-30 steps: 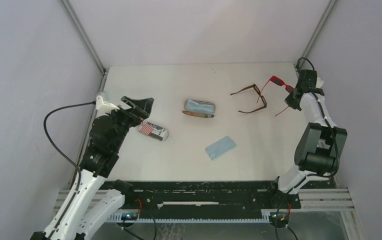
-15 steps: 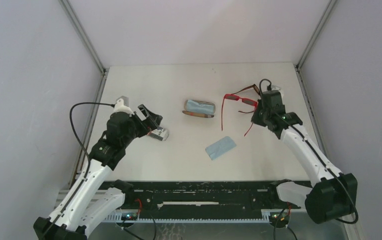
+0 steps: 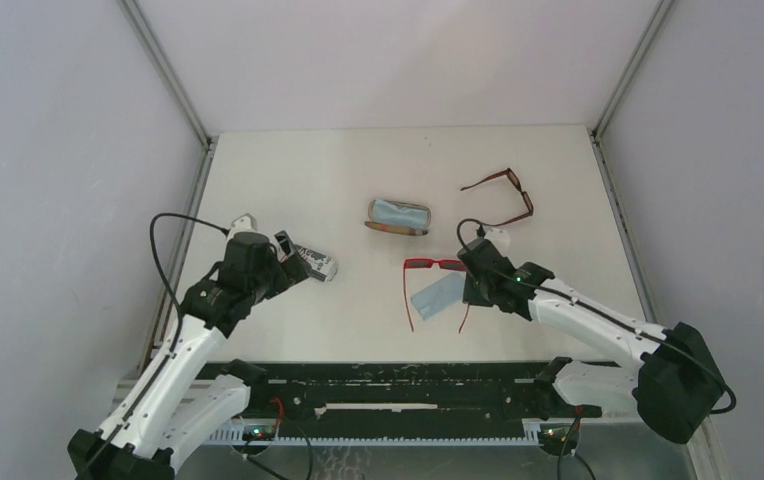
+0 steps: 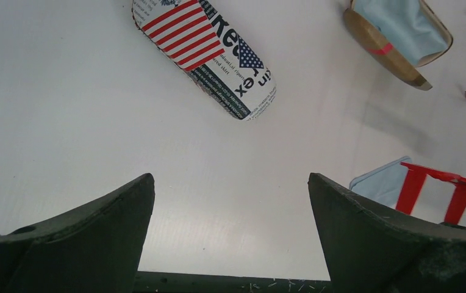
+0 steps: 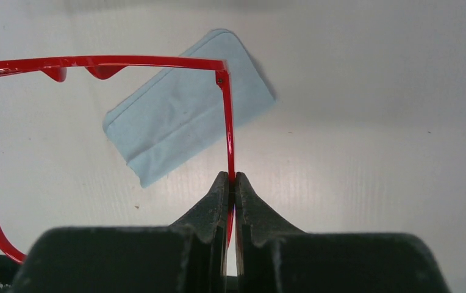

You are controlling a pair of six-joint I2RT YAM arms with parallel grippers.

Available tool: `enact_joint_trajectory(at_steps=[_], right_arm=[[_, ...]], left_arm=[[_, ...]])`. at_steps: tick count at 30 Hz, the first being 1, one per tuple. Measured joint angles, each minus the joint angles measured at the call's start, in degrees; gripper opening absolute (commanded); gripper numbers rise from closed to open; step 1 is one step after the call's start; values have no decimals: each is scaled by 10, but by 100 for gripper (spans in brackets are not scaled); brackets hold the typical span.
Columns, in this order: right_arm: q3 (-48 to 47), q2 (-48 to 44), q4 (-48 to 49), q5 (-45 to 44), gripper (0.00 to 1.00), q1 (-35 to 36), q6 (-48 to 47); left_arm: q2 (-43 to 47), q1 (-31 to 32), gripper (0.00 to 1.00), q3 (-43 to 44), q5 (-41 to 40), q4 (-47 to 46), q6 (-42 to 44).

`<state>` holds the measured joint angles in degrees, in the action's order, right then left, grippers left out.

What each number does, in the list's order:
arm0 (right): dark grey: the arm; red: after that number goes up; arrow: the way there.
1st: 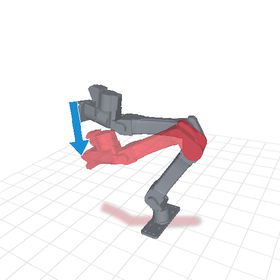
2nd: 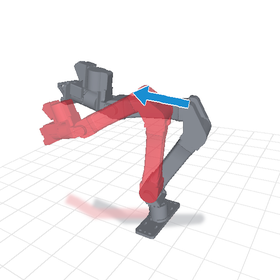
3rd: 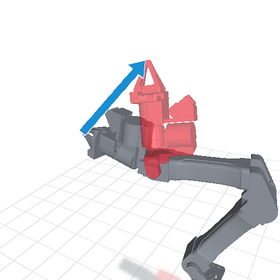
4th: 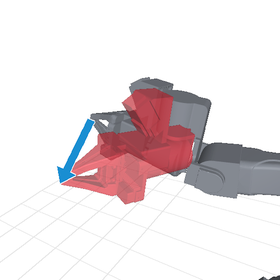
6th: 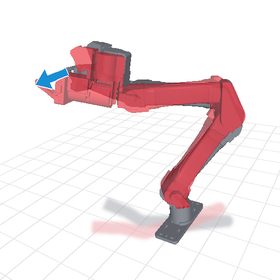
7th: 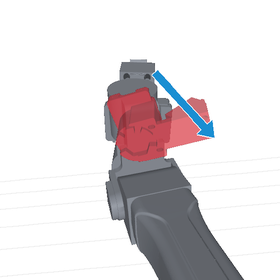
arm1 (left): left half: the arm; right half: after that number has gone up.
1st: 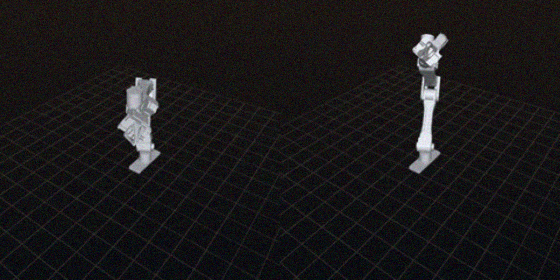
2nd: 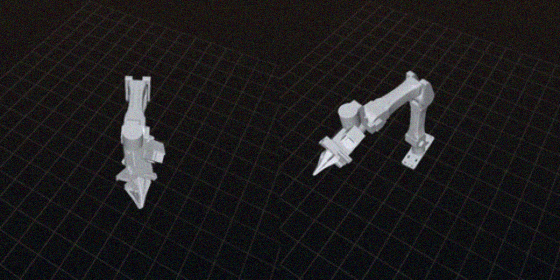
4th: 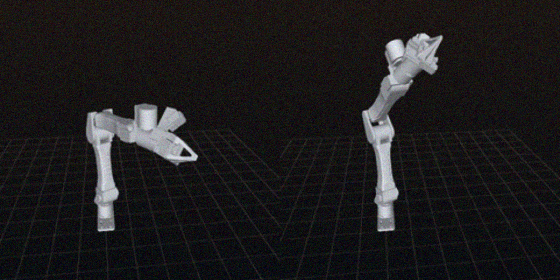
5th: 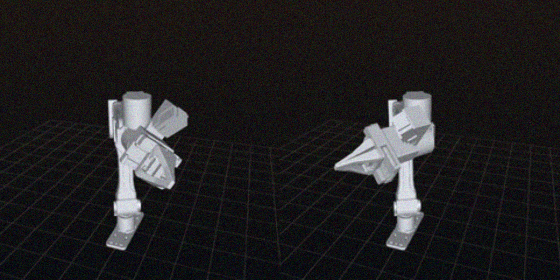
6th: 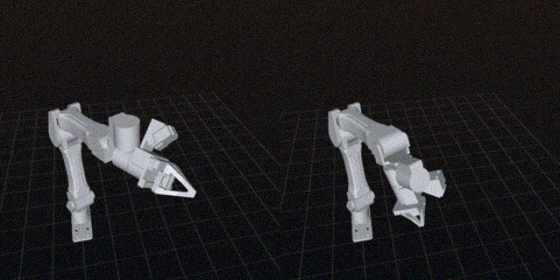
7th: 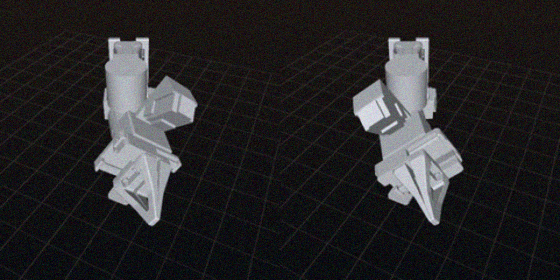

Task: Organize the sunglasses
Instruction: Pick up the sunglasses from the center of the board, then place the sunglasses at the center of the board.

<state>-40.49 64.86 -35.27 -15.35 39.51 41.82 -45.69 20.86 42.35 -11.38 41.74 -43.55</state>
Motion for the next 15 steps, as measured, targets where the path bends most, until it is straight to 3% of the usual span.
enact_joint_trajectory(at_steps=[4,9,15], right_arm=[[0,42,27,-28,8,32,25],[0,96,42,-66,12,65,59],[0,128,51,-90,31,83,82]], left_arm=[[10,0,100,0,3,1,3],[-49,0,100,39,29,32,58],[-28,0,100,59,35,24,102]])
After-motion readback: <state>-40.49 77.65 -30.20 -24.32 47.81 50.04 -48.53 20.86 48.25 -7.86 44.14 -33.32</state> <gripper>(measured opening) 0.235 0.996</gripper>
